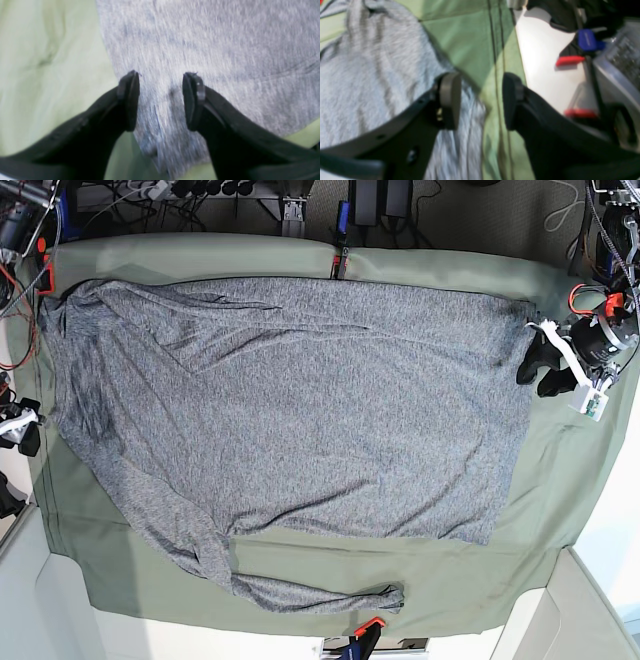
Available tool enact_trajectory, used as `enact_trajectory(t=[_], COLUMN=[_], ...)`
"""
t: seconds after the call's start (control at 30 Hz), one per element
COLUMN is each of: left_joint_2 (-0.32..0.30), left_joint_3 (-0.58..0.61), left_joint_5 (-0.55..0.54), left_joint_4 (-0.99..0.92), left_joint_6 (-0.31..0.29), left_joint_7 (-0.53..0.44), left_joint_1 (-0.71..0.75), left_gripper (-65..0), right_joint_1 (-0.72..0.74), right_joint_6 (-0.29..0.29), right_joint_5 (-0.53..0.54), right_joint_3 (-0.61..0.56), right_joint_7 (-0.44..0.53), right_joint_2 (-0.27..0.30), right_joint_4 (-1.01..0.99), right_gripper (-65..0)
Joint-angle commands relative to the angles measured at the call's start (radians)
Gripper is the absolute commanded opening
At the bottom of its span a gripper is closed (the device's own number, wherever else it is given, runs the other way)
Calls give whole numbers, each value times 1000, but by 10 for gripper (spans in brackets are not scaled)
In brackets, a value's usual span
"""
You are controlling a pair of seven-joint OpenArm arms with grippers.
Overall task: Fold the T-shirt properly
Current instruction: 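Move the left gripper along the shirt side and grasp the hem corner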
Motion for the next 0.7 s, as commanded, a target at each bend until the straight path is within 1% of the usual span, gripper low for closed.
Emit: enact_trajectory(t=[0.0, 0.1, 0.13, 0.27, 0.37, 0.53, 0.6, 0.67], left_joint_2=[-27, -35, -36, -35, -35, -35, -35, -32], left_joint_3=[11, 73, 93, 170, 227, 312, 339, 367], left_joint_5=[-4, 13, 18, 40, 66, 114, 151, 195], left_joint_4=[-8, -91, -128, -283, -397, -618, -715, -822], left_joint_6=[-1, -1, -1, -1, 0, 14, 17, 51], left_joint_7=[-26, -26, -26, -44, -73, -164, -236, -316], left_joint_1=[-36, -122, -153, -297, -413, -608, -678, -748], left_gripper=[-317, -243, -236, -236, -236, -236, -236, -236], right_joint_1=[50, 116, 131, 163, 163, 162, 161, 161], right_joint_6=[1, 3, 3, 3, 3, 3, 3, 3], right_joint_5=[-1, -12, -14, -18, -37, -37, -36, -36], right_joint_3=[-19, -80, -98, -161, -177, -177, -177, -177], right_joint_7=[29, 70, 87, 148, 154, 127, 116, 116], right_joint_2=[16, 15, 15, 15, 14, 15, 15, 15], right_joint_4=[-27, -183, -234, -364, -380, -380, -380, -380], right_gripper=[-378, -378, -378, -378, -378, -378, -378, -378])
